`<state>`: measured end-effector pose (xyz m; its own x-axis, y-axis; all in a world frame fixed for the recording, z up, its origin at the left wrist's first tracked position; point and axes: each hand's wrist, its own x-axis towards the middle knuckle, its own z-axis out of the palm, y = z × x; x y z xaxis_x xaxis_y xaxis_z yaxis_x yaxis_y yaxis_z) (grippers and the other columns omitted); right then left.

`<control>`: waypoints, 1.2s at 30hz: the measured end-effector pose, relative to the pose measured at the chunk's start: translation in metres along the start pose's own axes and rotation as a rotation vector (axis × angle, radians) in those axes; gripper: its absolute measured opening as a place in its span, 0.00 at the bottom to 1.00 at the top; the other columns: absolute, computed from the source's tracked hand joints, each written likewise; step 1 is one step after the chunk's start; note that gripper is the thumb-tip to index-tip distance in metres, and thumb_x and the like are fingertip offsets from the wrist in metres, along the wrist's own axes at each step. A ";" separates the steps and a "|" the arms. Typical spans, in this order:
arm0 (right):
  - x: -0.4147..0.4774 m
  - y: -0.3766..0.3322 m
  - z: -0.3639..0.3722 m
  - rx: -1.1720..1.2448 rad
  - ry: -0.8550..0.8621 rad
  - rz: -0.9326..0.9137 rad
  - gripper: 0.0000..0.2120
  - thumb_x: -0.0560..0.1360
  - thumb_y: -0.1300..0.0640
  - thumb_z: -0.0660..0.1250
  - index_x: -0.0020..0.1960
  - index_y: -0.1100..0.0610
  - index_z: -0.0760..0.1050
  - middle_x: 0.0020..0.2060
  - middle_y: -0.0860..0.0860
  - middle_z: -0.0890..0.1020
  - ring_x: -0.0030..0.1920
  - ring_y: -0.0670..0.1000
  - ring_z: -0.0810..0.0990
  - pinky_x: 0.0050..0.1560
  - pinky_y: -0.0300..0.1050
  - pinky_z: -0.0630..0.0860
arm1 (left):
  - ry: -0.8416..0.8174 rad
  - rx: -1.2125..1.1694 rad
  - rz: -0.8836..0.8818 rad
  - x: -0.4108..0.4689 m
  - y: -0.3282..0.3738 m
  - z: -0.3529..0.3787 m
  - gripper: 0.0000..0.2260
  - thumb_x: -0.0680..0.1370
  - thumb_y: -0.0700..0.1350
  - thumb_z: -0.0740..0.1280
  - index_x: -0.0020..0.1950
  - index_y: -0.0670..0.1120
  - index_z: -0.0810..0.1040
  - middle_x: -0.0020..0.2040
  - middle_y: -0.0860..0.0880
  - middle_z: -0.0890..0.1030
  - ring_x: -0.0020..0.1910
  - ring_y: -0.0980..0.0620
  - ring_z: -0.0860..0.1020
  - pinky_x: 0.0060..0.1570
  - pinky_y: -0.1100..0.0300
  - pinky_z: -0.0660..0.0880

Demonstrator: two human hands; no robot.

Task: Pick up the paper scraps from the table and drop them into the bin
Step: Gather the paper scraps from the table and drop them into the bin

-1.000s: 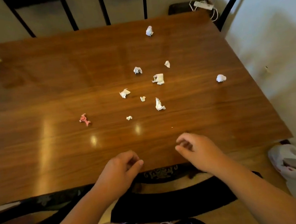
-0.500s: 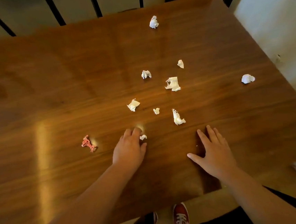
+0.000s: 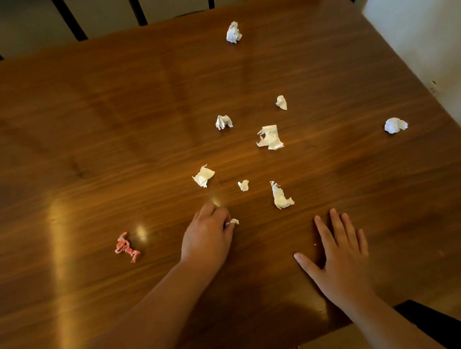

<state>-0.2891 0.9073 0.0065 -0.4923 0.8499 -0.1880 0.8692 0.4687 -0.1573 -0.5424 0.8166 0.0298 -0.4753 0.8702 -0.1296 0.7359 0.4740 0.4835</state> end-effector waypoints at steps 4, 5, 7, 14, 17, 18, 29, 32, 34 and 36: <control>-0.001 -0.001 0.001 -0.025 0.014 0.004 0.40 0.72 0.26 0.50 0.76 0.49 0.59 0.77 0.55 0.61 0.77 0.57 0.55 0.74 0.62 0.56 | 0.040 0.022 0.090 0.031 0.011 0.003 0.04 0.76 0.48 0.68 0.49 0.50 0.78 0.60 0.53 0.74 0.60 0.54 0.72 0.56 0.65 0.68; -0.001 0.000 0.001 -0.025 0.016 0.008 0.40 0.72 0.26 0.51 0.76 0.49 0.60 0.77 0.55 0.61 0.77 0.57 0.55 0.74 0.62 0.56 | 0.042 0.040 0.112 0.039 0.014 0.004 0.04 0.76 0.48 0.68 0.50 0.50 0.79 0.63 0.53 0.73 0.62 0.54 0.72 0.58 0.63 0.69; 0.000 0.000 0.001 -0.021 0.018 0.011 0.40 0.71 0.26 0.51 0.76 0.49 0.61 0.77 0.55 0.62 0.77 0.57 0.56 0.73 0.62 0.57 | 0.034 0.085 0.157 0.054 0.020 0.006 0.06 0.76 0.48 0.68 0.52 0.50 0.79 0.66 0.52 0.73 0.65 0.52 0.71 0.63 0.59 0.70; 0.000 -0.001 0.002 -0.024 -0.002 0.017 0.40 0.71 0.26 0.52 0.75 0.48 0.61 0.76 0.54 0.63 0.77 0.57 0.57 0.72 0.62 0.59 | 0.028 0.139 0.242 0.076 0.030 0.006 0.05 0.77 0.43 0.66 0.53 0.47 0.78 0.53 0.50 0.79 0.53 0.51 0.76 0.50 0.59 0.77; 0.001 -0.002 0.001 -0.014 -0.007 0.022 0.40 0.70 0.26 0.53 0.75 0.48 0.63 0.76 0.54 0.64 0.76 0.57 0.58 0.72 0.62 0.59 | 0.003 0.159 0.254 0.079 0.034 0.005 0.05 0.77 0.41 0.65 0.52 0.47 0.75 0.48 0.49 0.79 0.47 0.51 0.77 0.44 0.61 0.76; 0.001 -0.002 0.001 -0.010 -0.005 0.023 0.40 0.70 0.26 0.53 0.75 0.48 0.64 0.76 0.54 0.64 0.76 0.58 0.59 0.72 0.63 0.60 | -0.019 0.149 0.243 0.081 0.035 0.004 0.07 0.77 0.41 0.66 0.54 0.48 0.74 0.48 0.49 0.79 0.46 0.51 0.77 0.43 0.60 0.77; 0.007 -0.004 0.002 0.029 -0.006 0.053 0.41 0.66 0.26 0.58 0.70 0.49 0.71 0.73 0.55 0.70 0.72 0.60 0.67 0.68 0.64 0.64 | -0.134 -0.384 -0.108 0.153 0.061 -0.009 0.11 0.80 0.44 0.54 0.42 0.54 0.73 0.37 0.51 0.76 0.32 0.54 0.73 0.28 0.60 0.67; 0.010 -0.003 0.006 0.058 0.015 0.045 0.42 0.64 0.25 0.57 0.69 0.50 0.73 0.71 0.56 0.71 0.72 0.59 0.67 0.69 0.60 0.60 | -0.063 -0.257 -0.022 0.198 0.079 -0.009 0.11 0.79 0.47 0.54 0.38 0.51 0.70 0.34 0.50 0.75 0.34 0.49 0.74 0.30 0.57 0.64; 0.012 -0.002 0.009 0.087 0.038 0.044 0.43 0.64 0.23 0.53 0.69 0.48 0.70 0.71 0.55 0.69 0.76 0.55 0.58 0.74 0.54 0.50 | -0.021 -0.006 0.004 0.231 0.094 -0.004 0.16 0.77 0.59 0.55 0.39 0.49 0.71 0.34 0.50 0.75 0.36 0.48 0.75 0.31 0.57 0.65; 0.017 -0.001 0.012 0.110 0.069 0.047 0.44 0.62 0.22 0.51 0.68 0.48 0.67 0.70 0.55 0.69 0.78 0.52 0.50 0.74 0.50 0.42 | 0.023 0.184 0.041 0.259 0.106 0.004 0.25 0.73 0.70 0.53 0.40 0.49 0.71 0.34 0.50 0.75 0.34 0.50 0.75 0.30 0.58 0.66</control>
<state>-0.2987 0.9185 -0.0081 -0.4434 0.8868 -0.1307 0.8792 0.4019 -0.2559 -0.5860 1.0927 0.0443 -0.4524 0.8870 -0.0923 0.8298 0.4566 0.3209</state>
